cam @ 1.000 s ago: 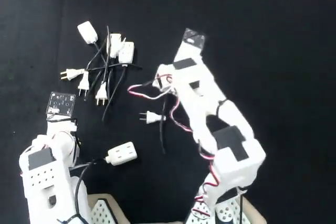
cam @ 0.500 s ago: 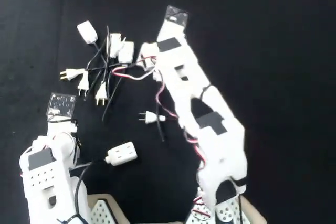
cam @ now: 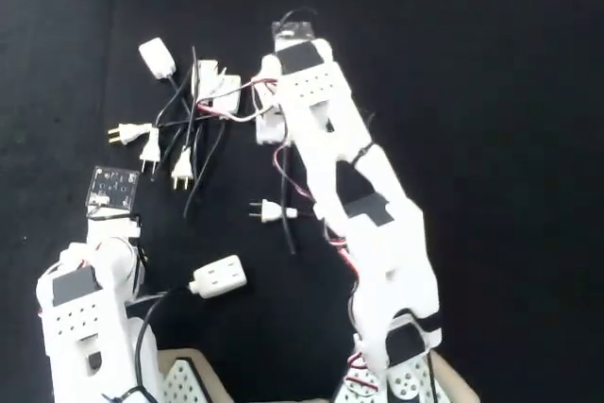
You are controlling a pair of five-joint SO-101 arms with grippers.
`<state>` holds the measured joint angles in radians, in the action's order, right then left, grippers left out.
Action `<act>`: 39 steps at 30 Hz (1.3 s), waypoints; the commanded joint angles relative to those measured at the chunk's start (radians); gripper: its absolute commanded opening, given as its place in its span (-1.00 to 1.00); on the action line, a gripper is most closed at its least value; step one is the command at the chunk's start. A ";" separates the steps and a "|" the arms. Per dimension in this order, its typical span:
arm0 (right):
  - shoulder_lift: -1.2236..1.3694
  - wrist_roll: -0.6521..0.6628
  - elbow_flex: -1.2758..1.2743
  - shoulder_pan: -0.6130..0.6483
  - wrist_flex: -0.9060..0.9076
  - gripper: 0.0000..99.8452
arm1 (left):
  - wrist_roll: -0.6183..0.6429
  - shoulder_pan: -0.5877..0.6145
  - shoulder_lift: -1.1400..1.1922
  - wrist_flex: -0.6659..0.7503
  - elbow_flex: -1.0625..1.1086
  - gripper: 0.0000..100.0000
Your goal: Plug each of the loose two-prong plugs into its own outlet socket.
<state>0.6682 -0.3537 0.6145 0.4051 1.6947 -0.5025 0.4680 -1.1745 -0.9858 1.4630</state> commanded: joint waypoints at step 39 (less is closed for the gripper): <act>0.197 -0.261 0.249 0.129 -0.330 -0.91 | -0.011 -0.016 -0.009 0.035 0.007 -0.71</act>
<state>0.8309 -0.5900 0.7618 0.5063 1.3541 -0.5040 0.4634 -1.1745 -0.9705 1.4722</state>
